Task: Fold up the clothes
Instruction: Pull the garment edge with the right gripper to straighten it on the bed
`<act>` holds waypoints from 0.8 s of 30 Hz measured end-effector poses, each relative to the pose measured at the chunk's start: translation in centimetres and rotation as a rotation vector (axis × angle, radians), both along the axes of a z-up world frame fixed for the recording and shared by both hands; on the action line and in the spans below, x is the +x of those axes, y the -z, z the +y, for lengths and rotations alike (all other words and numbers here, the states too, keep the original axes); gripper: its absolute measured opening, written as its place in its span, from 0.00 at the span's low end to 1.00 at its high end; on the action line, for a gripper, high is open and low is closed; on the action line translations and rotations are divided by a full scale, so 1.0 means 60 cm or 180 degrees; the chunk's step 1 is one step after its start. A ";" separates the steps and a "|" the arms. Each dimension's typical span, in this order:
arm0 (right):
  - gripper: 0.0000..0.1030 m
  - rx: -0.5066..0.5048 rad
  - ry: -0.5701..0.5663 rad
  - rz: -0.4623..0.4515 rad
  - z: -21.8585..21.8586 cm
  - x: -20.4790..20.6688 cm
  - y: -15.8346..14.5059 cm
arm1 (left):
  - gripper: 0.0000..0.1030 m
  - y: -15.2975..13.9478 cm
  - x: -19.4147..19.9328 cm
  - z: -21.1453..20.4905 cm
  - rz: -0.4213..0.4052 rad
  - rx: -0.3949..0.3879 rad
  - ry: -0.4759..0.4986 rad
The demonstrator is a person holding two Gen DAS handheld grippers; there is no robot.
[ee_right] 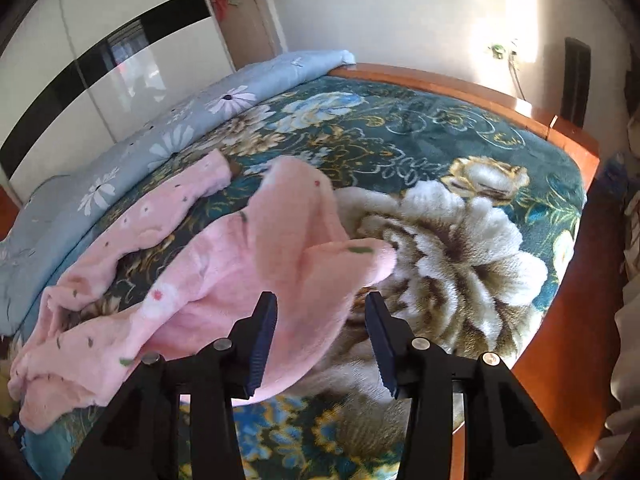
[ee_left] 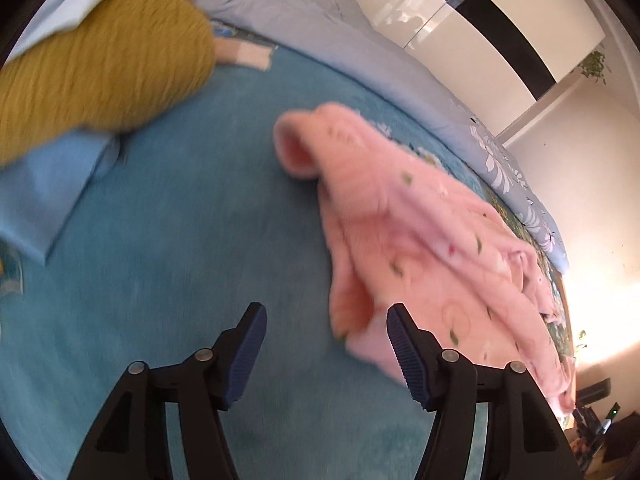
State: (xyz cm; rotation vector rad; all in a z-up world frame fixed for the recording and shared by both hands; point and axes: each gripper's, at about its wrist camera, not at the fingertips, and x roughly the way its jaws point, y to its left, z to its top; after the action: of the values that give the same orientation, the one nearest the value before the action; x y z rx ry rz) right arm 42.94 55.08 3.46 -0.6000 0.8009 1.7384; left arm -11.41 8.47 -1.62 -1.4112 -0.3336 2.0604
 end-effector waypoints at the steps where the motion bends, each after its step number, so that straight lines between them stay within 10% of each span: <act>1: 0.48 0.0006 -0.0094 0.0059 -0.006 -0.011 -0.004 | 0.65 0.008 0.007 0.002 -0.0086 0.0095 0.0001; 12: 0.54 -0.0757 -0.0429 0.1197 0.049 -0.153 0.071 | 0.67 0.041 0.038 0.077 -0.0499 0.0668 -0.0169; 13: 0.53 -0.0779 -0.0452 0.1264 0.050 -0.160 0.075 | 0.64 0.043 0.039 0.081 -0.0487 0.0678 -0.0210; 15: 0.25 -0.0758 -0.0458 0.1364 0.050 -0.166 0.077 | 0.12 0.047 0.038 0.093 -0.0475 0.0627 -0.0261; 17: 0.07 -0.0766 -0.0483 0.1297 0.055 -0.168 0.077 | 0.08 0.052 0.032 0.101 -0.0498 0.0641 -0.0341; 24: 0.05 -0.0582 -0.0495 0.1331 0.093 -0.167 0.004 | 0.04 -0.078 -0.037 0.129 -0.0112 0.0930 -0.0431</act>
State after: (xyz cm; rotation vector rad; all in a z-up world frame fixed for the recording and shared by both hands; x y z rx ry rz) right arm 32.91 60.65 3.23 -0.4308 1.2421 1.9790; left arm -13.63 16.22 3.08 -1.2766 -0.7314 1.9962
